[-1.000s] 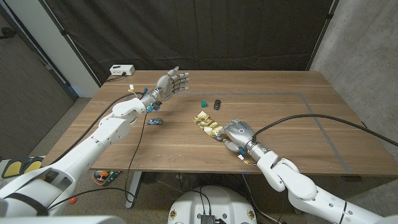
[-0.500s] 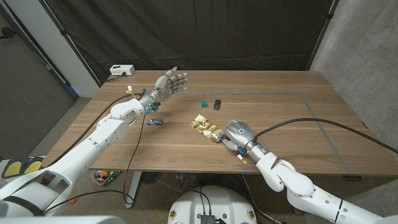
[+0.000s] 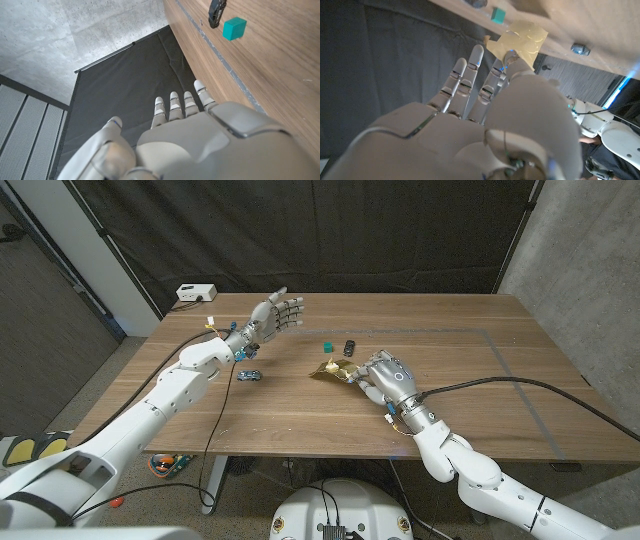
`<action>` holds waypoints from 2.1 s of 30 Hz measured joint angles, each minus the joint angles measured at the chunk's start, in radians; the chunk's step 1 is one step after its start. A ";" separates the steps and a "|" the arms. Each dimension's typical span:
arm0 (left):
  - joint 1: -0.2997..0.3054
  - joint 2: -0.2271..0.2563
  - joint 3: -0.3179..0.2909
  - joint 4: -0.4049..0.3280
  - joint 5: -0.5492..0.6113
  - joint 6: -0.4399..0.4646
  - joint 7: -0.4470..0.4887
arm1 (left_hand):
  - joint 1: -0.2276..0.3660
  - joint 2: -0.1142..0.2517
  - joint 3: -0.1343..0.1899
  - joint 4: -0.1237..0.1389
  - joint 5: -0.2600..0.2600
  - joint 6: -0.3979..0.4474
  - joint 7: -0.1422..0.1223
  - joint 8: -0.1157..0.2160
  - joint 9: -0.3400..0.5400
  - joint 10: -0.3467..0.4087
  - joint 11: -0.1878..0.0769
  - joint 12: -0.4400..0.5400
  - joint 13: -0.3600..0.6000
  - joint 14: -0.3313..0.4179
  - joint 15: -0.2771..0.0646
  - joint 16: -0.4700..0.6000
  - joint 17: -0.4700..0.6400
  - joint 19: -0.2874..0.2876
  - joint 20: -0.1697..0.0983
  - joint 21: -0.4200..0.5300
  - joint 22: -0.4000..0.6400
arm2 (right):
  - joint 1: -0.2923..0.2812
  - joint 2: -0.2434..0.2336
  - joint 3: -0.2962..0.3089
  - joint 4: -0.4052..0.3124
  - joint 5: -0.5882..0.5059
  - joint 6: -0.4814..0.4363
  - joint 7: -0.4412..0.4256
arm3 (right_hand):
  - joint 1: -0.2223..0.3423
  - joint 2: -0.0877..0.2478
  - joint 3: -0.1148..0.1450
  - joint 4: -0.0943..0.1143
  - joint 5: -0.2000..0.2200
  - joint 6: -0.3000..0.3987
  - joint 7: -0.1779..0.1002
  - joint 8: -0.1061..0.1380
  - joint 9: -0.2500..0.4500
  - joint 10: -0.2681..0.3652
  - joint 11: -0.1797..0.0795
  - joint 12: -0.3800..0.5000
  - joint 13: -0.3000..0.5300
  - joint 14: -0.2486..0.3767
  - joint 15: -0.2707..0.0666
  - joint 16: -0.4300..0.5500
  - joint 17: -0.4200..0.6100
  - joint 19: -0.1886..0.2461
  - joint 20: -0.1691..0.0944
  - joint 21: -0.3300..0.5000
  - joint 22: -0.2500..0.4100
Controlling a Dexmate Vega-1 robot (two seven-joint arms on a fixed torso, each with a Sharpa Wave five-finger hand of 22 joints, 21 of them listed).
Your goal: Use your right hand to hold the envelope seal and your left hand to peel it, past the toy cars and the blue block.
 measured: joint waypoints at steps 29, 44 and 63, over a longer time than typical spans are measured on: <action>-0.084 0.049 0.089 0.000 0.315 -0.217 0.018 | 0.418 -0.094 0.086 -0.248 -0.043 0.166 -0.147 0.018 0.010 -0.116 -0.078 -0.044 0.009 -0.107 -0.008 -0.025 0.006 0.000 0.015 -0.102 0.003 | 0.090 0.069 -0.054 0.136 -0.096 -0.107 -0.309 | -0.005 0.004 -0.008 0.008 -0.004 0.000 0.000 0.000 0.004 -0.002 0.002 -0.005 0.015 0.004 -0.004 -0.033 -0.005 -0.010 -0.002 0.029 -0.003; -0.131 0.034 0.127 0.039 0.411 -0.311 -0.011 | 0.544 -0.147 0.082 -0.251 -0.024 0.217 -0.169 0.034 0.023 -0.159 -0.085 -0.044 0.014 -0.144 0.008 -0.025 0.006 -0.005 0.031 -0.131 0.003 | 0.140 0.094 -0.089 0.183 -0.101 -0.122 -0.389 | -0.005 0.004 -0.012 0.012 -0.005 -0.001 0.000 -0.002 0.004 0.003 0.002 -0.009 0.020 0.006 -0.002 -0.048 -0.005 -0.017 -0.001 0.043 -0.008; -0.120 0.029 0.139 0.004 0.514 -0.346 0.055 | 0.728 -0.171 0.070 -0.239 0.003 0.429 -0.164 0.150 0.064 -0.113 -0.118 -0.011 0.014 -0.131 -0.005 0.002 0.014 -0.004 0.031 -0.132 0.005 | 0.160 0.097 -0.109 0.193 -0.106 -0.137 -0.423 | -0.005 0.003 -0.021 0.010 -0.005 -0.001 0.000 -0.004 0.004 0.009 -0.002 -0.017 0.024 0.013 -0.005 -0.059 -0.002 -0.024 -0.002 0.058 -0.012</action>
